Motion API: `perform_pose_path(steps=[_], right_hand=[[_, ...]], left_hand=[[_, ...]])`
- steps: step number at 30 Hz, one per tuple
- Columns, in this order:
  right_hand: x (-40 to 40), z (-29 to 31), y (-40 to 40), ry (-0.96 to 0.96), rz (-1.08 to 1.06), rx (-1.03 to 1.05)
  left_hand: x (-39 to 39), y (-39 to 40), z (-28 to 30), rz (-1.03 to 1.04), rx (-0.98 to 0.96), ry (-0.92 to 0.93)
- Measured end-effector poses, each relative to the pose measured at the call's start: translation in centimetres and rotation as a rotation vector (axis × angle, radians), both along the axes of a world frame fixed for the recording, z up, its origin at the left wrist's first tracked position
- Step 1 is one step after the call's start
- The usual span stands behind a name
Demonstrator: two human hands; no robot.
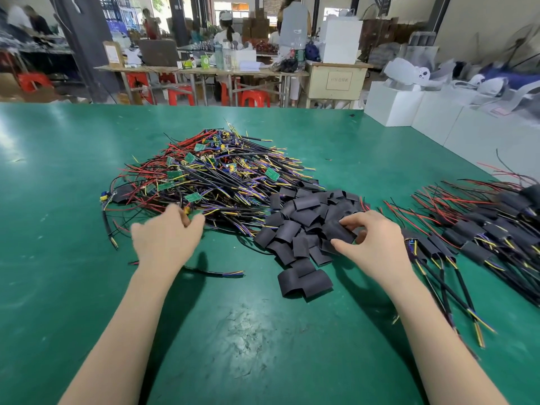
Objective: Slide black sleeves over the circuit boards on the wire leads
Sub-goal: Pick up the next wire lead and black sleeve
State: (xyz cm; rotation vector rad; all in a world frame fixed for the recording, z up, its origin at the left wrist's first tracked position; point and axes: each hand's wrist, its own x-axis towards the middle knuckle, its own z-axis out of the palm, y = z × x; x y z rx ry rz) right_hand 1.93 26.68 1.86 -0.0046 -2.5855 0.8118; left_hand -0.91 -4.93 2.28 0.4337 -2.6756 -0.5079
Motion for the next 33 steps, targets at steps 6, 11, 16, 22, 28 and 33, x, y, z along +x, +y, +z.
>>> perform_pose_path(steps=[6,11,16,22,28,33], right_hand=[[0.1,0.4,-0.4,0.097,0.092,-0.024],[0.4,0.5,-0.8,0.110,0.146,0.002],[0.5,0.6,-0.7,0.142,0.115,0.043],[0.5,0.9,-0.8,0.223,0.105,-0.029],[0.4,0.8,-0.7,0.231,0.107,-0.048],[0.3,0.8,-0.6,0.224,0.094,-0.062]], left_hand=[[-0.5,0.6,-1.5,-0.039,0.044,0.010],[-0.8,0.2,-1.5,-0.090,0.194,0.037],[-0.2,0.1,0.1,-0.141,0.334,0.427],[0.8,1.3,1.8,-0.393,0.452,0.660],[1.0,3.1,1.2,-0.499,0.631,0.642],[0.8,3.0,1.2,-0.522,0.725,0.638]])
